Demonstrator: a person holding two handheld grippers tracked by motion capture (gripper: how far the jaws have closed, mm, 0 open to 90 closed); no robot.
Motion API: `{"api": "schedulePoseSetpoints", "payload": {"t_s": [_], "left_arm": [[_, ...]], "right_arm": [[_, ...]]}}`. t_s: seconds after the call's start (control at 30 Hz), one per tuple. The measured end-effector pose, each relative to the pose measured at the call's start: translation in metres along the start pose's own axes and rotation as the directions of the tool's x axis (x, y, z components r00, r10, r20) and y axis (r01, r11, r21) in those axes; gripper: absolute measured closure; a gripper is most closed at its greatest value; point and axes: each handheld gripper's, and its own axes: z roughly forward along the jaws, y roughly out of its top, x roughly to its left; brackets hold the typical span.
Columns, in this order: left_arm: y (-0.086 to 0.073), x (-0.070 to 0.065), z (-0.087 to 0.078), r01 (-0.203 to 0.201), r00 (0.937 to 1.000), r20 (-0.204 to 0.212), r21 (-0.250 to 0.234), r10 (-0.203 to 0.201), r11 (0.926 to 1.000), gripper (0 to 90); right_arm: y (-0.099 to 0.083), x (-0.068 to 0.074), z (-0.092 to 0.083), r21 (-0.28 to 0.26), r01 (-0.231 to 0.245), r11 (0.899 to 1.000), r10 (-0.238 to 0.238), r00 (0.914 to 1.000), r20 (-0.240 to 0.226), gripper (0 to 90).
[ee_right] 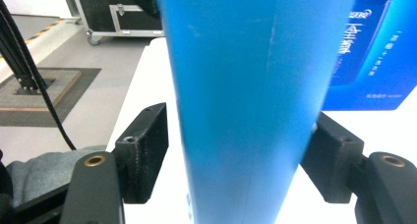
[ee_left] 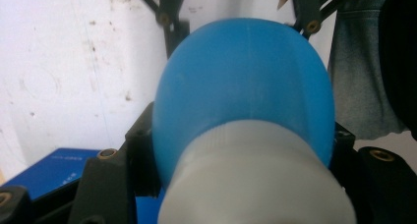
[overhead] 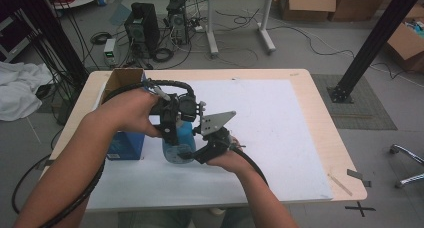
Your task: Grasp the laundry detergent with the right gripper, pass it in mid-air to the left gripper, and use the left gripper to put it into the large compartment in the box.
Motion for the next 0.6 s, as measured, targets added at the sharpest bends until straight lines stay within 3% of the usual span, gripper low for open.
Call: {"api": "schedulePoseSetpoints", "payload": {"t_s": [0.33,0.5,0.6], "left_arm": [[-0.004,0.004,-0.007,0.039,0.9987,0.032,0.019,-0.039,0.9991,38.3],[-0.009,0.007,-0.016,0.075,0.996,0.046,0.018,-0.076,0.997,38.3],[-0.013,0.013,-0.023,0.108,0.9916,0.068,0.036,-0.11,0.9935,38.3]], "right_arm": [[0.015,0.0,-0.016,0.09,0.001,0.996,0.0,1.0,-0.002,20.4],[0.031,-0.002,-0.033,0.172,0.009,0.985,-0.009,1.0,0.0,14.6],[0.04,-0.003,-0.042,0.245,0.022,0.969,-0.025,0.9996,0.01,11.6]]}}
